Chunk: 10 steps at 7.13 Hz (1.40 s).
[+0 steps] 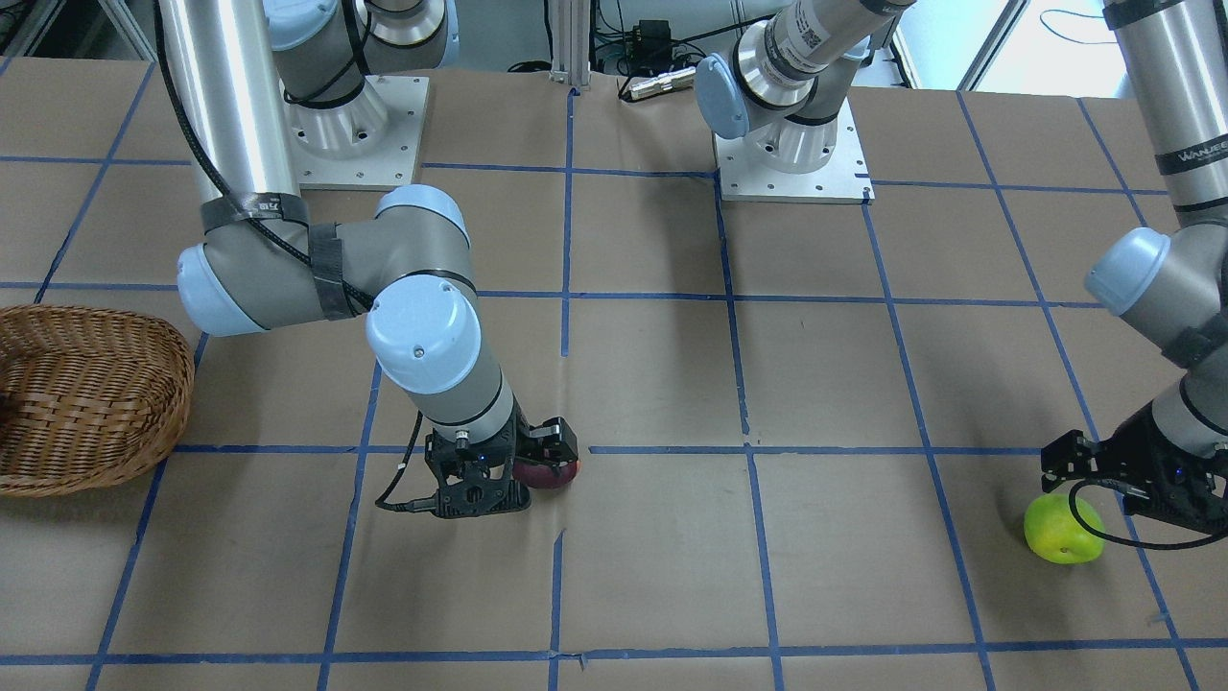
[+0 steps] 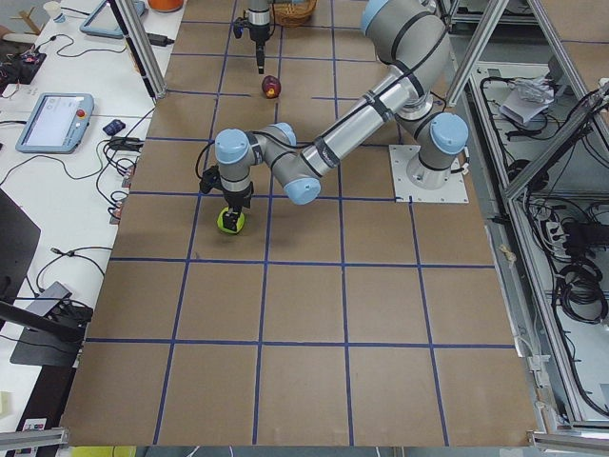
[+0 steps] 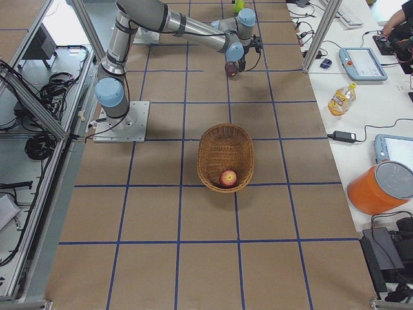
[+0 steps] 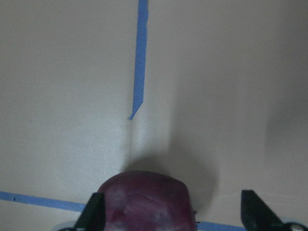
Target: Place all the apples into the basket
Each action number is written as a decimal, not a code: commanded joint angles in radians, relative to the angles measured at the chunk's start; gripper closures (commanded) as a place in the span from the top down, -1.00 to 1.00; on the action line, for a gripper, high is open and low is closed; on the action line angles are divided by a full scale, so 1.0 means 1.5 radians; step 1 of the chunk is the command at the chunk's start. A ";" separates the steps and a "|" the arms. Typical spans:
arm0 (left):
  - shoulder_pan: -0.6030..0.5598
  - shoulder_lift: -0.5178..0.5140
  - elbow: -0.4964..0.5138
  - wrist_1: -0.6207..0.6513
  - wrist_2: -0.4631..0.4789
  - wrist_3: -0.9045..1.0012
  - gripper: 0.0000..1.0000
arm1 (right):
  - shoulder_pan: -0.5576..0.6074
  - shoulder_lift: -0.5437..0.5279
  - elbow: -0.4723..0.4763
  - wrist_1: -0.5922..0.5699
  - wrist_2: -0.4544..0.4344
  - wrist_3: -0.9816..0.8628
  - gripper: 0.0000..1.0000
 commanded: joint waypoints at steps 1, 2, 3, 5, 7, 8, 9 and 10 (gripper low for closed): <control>0.001 -0.023 -0.001 0.024 -0.034 0.004 1.00 | 0.022 0.013 0.002 -0.008 0.002 0.001 1.00; 0.001 -0.034 -0.001 0.046 -0.030 0.002 1.00 | 0.022 0.019 0.001 -0.008 0.002 -0.001 1.00; 0.001 -0.039 -0.001 0.047 -0.032 0.002 1.00 | 0.023 0.025 0.001 -0.006 0.002 -0.001 1.00; 0.000 -0.028 0.005 0.038 -0.027 -0.004 0.52 | 0.025 0.025 0.004 -0.003 0.001 -0.002 1.00; -0.014 0.001 0.008 -0.003 -0.027 -0.007 -0.20 | 0.025 0.033 0.016 0.005 0.002 -0.003 1.00; -0.021 0.013 0.009 -0.020 -0.027 -0.010 -0.42 | 0.025 0.036 0.018 0.005 0.002 -0.005 1.00; -0.058 0.036 0.008 -0.055 -0.027 -0.059 -0.46 | 0.025 0.035 0.017 0.005 0.002 -0.006 0.78; -0.103 0.058 0.007 -0.090 -0.028 -0.156 -0.47 | 0.024 0.035 0.017 0.008 0.004 -0.007 0.41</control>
